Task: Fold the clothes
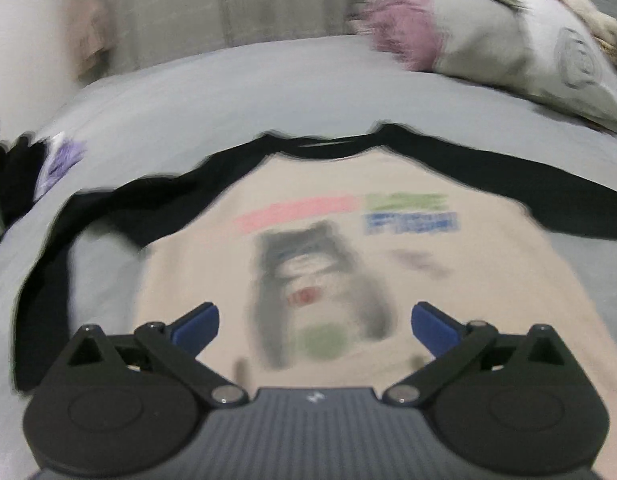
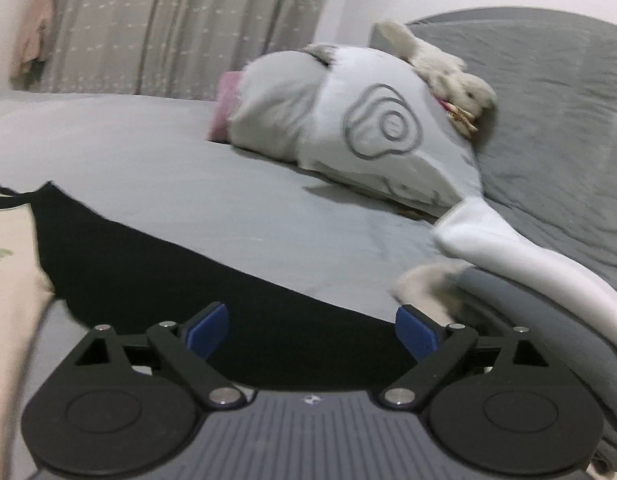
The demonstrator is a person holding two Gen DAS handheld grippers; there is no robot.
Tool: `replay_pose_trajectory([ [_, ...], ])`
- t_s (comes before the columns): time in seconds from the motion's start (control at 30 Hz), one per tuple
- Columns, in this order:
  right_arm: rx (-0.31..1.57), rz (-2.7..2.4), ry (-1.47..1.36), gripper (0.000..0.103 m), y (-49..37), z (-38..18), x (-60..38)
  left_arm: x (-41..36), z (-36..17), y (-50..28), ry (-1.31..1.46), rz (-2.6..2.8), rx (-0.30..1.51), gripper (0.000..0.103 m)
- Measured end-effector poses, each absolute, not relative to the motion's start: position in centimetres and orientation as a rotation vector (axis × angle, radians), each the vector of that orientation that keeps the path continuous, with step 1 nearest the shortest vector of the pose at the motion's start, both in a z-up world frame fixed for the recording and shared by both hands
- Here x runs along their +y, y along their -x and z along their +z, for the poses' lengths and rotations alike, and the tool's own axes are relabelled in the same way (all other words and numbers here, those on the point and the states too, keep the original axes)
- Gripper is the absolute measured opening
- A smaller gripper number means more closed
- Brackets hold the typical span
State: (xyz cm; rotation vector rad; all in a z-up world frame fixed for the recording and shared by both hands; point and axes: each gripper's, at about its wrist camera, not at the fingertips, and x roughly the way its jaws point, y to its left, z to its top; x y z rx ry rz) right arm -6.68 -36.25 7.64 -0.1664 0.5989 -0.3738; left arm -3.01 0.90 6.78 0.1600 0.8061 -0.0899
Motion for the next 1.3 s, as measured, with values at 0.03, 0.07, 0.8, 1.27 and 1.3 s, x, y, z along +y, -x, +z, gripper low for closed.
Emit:
replay_pose_trajectory([
  [0.03,0.594,-0.358,0.171,0.092,6.5,7.8,-35.2,2.3,6.7,3.2,-0.167,-0.062,0.799,0.103],
  [0.07,0.591,-0.345,0.176,0.093,6.3,7.8,-34.5,3.4,6.6,3.2,-0.174,-0.035,0.793,0.103],
  [0.8,0.661,0.194,0.055,0.095,4.3,5.5,-17.1,24.6,4.5,0.8,0.186,0.258,0.761,0.062],
  [1.27,0.723,0.349,-0.103,0.095,-0.6,5.3,-9.3,22.0,7.5,0.0,-0.301,0.632,0.414,0.009],
  [1.3,0.717,0.361,-0.097,0.095,-1.0,5.6,-8.6,22.0,7.2,-0.2,-0.322,0.647,0.439,0.012],
])
